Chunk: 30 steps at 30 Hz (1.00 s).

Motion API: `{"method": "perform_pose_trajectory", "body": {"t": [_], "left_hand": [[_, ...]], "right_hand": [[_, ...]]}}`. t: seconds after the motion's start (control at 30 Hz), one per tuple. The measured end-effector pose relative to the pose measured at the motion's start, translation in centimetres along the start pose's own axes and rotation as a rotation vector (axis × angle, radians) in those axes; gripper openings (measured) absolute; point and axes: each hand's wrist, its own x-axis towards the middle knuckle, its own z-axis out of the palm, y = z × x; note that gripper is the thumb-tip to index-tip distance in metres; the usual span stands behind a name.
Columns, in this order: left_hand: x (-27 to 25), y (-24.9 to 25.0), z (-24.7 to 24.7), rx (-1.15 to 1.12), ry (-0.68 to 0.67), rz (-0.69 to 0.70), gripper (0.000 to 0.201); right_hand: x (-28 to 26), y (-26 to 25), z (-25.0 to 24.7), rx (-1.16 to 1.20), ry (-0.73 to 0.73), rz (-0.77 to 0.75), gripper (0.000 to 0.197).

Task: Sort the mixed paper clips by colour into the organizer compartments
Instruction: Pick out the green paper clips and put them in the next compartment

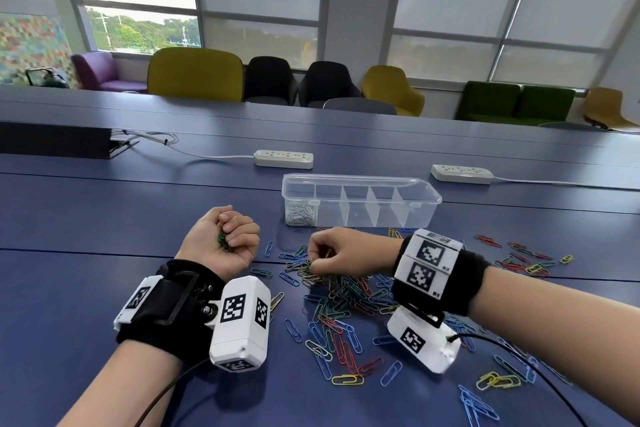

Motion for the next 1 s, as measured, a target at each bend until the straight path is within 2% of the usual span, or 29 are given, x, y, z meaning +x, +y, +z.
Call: {"method": "perform_pose_trajectory", "body": {"t": [0.17,0.27,0.33,0.37,0.43,0.57,0.77,0.87,1.0], "left_hand": [[0.2,-0.6,0.5,-0.097,0.095,-0.004,0.024],[0.0,-1.3,1.1,-0.077,0.034,0.002,0.015],[-0.2,-1.7,1.3,-0.055,-0.035,0.007,0.029],[-0.5,-1.9,1.6,-0.032,-0.053,-0.001,0.029],[-0.6,-2.2,2.0,-0.009,-0.028,0.004,0.009],[0.0,-2.8,1.6,0.029,-0.016,-0.021,0.025],[0.6,-4.2,1.4,0.088,-0.046,-0.084,0.041],[0.8,-4.7,1.4,0.136,-0.04,-0.125,0.041],[0.7,-5.4,1.6,0.181,-0.063,-0.179,0.043]], "right_hand": [[-1.3,1.0,-1.2,0.335,0.07,0.044,0.022],[-1.9,1.5,-2.0,0.451,0.148,0.047,0.022],[-2.1,1.8,-2.3,0.522,0.192,0.02,0.021],[-2.1,2.0,-2.4,0.546,0.212,0.011,0.02],[-2.3,2.3,-2.6,0.58,0.25,-0.001,0.019],[-2.2,2.2,-2.9,0.646,0.324,-0.028,0.015],[-1.0,1.2,-2.8,0.603,0.337,-0.088,0.013],[-0.7,1.1,-2.8,0.566,0.343,-0.091,0.015],[0.1,0.2,-2.7,0.315,0.33,-0.106,0.01]]}}
